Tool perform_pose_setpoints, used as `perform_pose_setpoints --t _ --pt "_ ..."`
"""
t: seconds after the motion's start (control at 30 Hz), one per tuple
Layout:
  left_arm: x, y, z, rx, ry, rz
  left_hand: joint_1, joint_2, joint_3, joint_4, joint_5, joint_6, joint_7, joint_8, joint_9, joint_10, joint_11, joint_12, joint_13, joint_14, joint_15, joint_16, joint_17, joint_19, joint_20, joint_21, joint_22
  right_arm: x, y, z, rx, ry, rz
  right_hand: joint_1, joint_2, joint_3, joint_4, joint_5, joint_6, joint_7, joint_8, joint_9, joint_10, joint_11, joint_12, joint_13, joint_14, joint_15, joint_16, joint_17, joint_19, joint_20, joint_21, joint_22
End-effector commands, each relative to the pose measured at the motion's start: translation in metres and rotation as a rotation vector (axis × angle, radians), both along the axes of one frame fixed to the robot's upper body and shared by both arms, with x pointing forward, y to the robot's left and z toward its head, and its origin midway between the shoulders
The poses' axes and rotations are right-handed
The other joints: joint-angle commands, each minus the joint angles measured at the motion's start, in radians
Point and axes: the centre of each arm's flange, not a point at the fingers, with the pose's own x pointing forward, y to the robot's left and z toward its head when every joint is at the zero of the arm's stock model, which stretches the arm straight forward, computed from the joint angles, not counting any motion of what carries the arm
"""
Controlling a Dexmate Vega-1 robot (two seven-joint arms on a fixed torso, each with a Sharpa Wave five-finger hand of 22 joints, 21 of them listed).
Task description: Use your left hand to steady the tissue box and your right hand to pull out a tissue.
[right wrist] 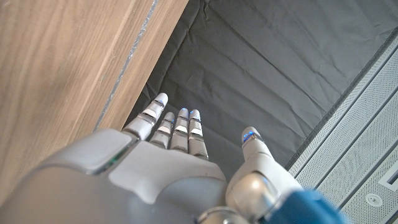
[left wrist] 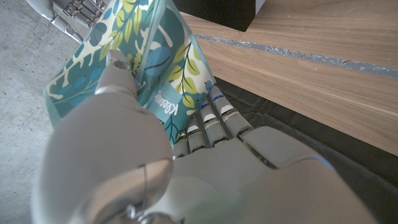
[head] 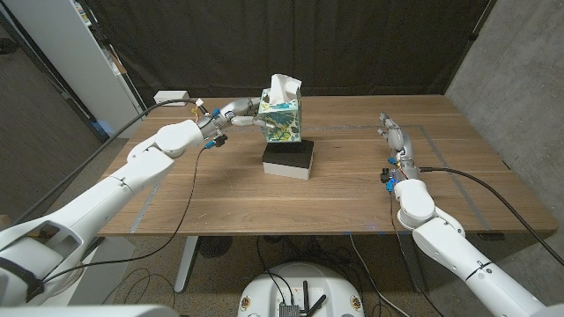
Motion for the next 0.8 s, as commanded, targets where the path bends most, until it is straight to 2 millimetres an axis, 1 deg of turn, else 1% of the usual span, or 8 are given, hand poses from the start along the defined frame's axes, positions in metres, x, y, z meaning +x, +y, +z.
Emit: perform_pose_setpoints --t 0.03,0.13,0.2,0.3,0.53,0.63,0.8 --pt "0.002 -0.001 -0.001 0.001 0.002 -0.008 0.001 0.006 0.007 -0.003 0.006 0.002 0.001 -0.003 0.004 0.001 0.002 -0.004 0.004 -0.005 -0.093 0.0 0.004 -0.005 -0.002 -0.002 0.005 -0.003 0.006 0.004 -0.005 -0.004 0.016 0.001 0.046 0.009 0.006 0.002 -0.003 -0.005 -0.002 0.003 -0.005 -0.002 0.0 0.001 -0.005 -0.004 0.003 0.004 0.002 -0.013 -0.004 0.003" --pt "0.002 -0.001 -0.001 0.001 0.003 -0.008 0.001 0.006 0.007 -0.003 0.006 0.0 0.001 -0.004 0.004 0.0 0.002 -0.004 0.004 -0.005 -0.093 0.0 0.004 -0.005 -0.002 -0.002 0.005 -0.004 0.006 0.007 -0.011 0.0 0.034 -0.005 0.051 0.012 0.019 0.003 -0.013 -0.007 -0.004 0.003 -0.015 -0.003 -0.003 0.001 -0.015 -0.006 0.002 0.008 -0.004 -0.017 -0.005 0.003" --pt "0.001 -0.001 -0.002 0.0 0.004 -0.008 0.001 0.006 0.008 -0.003 0.006 0.001 0.001 -0.004 0.004 0.0 0.001 -0.004 0.004 -0.005 -0.093 0.0 0.004 -0.005 -0.003 -0.002 0.005 -0.005 0.007 0.01 -0.028 0.008 0.042 -0.012 0.05 0.016 0.034 0.005 -0.04 -0.005 -0.01 0.002 -0.044 -0.007 -0.01 0.0 -0.036 -0.009 -0.003 0.013 -0.02 -0.023 -0.01 0.003" --pt "0.001 -0.002 -0.003 0.001 0.005 -0.007 0.001 0.006 0.008 -0.003 0.006 0.001 0.0 -0.004 0.005 0.001 0.0 -0.003 0.004 -0.007 -0.094 0.0 0.004 -0.004 -0.003 -0.002 0.005 -0.007 0.007 0.013 -0.033 0.005 0.055 -0.015 0.048 0.019 0.043 0.006 -0.063 -0.006 -0.014 0.002 -0.063 -0.009 -0.012 0.0 -0.056 -0.009 -0.008 0.015 -0.03 -0.028 -0.011 0.003" --pt "0.001 -0.003 -0.003 0.001 0.005 -0.009 0.0 0.005 0.009 -0.003 0.006 0.001 0.001 -0.005 0.005 -0.001 -0.001 -0.004 0.004 -0.006 -0.093 0.0 0.004 -0.005 -0.003 -0.002 0.005 -0.014 0.008 0.025 -0.02 -0.004 0.1 -0.017 0.05 0.023 0.052 0.008 -0.077 -0.007 -0.013 0.002 -0.078 -0.009 -0.013 -0.001 -0.066 -0.005 -0.008 0.018 -0.036 -0.033 -0.011 0.003" --pt "0.001 -0.004 -0.003 0.001 0.004 -0.01 -0.001 0.005 0.009 -0.003 0.006 0.002 0.001 -0.005 0.005 -0.002 -0.002 -0.004 0.005 -0.007 -0.093 0.0 0.004 -0.005 -0.003 -0.002 0.005 -0.017 0.008 0.031 -0.026 -0.017 0.118 -0.018 0.051 0.025 0.056 0.008 -0.078 -0.007 -0.011 0.002 -0.076 -0.006 -0.01 -0.001 -0.063 -0.002 -0.006 0.019 -0.027 -0.031 -0.007 0.003" --pt "0.001 -0.005 -0.003 0.0 0.004 -0.014 -0.001 0.005 0.01 -0.003 0.006 0.002 0.0 -0.006 0.005 -0.002 -0.001 -0.004 0.005 -0.007 -0.094 0.0 0.004 -0.005 -0.004 -0.002 0.005 -0.021 0.005 0.039 -0.008 -0.028 0.122 -0.02 0.049 0.025 0.06 0.009 -0.079 -0.005 -0.01 0.002 -0.076 -0.004 -0.008 -0.001 -0.062 -0.001 -0.004 0.02 -0.026 -0.031 -0.006 0.003"
